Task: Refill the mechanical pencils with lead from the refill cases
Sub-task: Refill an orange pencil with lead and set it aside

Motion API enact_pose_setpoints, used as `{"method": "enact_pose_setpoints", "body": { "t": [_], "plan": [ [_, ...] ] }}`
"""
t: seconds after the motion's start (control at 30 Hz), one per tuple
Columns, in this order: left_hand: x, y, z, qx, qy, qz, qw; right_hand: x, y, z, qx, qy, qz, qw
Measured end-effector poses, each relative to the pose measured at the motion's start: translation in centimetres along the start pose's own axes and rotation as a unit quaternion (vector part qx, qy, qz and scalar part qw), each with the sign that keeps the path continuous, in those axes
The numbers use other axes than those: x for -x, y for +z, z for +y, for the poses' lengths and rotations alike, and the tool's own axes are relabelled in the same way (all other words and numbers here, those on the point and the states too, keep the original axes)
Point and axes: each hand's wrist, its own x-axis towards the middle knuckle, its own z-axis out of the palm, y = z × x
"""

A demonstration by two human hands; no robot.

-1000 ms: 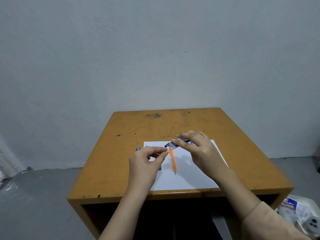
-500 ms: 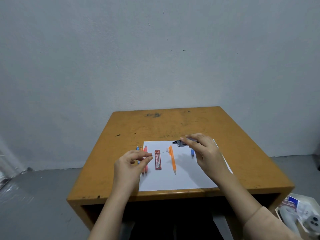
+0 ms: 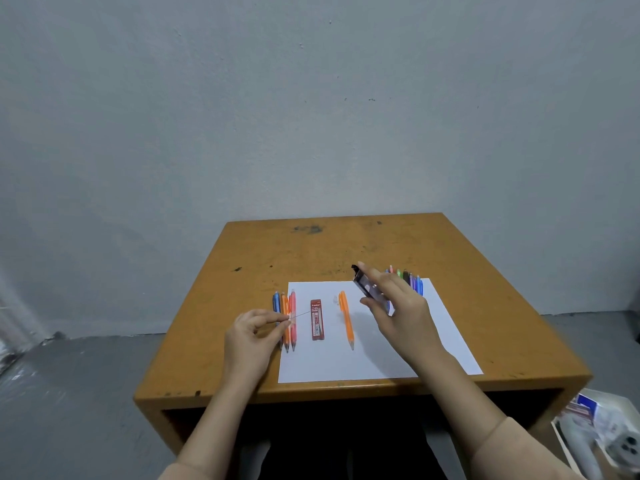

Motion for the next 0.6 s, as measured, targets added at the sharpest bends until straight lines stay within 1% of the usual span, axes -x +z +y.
{"method": "enact_pose_setpoints", "body": {
  "t": [0.33,0.43,0.6],
  "plan": [
    [0.0,0.3,-1.2,0.014,0.006,-0.007,1.0,-0.6,1.0,-0.4,-0.044,0.069,-0.006,0.997],
    [0.1,0.4,-1.5,-0.002,0.006,-0.015,1.0,-0.7,1.2,-0.6,-0.061,0.081,-0.001,0.995],
    [0.0,0.3,-1.7,0.018,0.003,-0.005,1.0,-0.7,1.6,-1.1,-0.096,0.098,-0.008,0.99]
  ]
}}
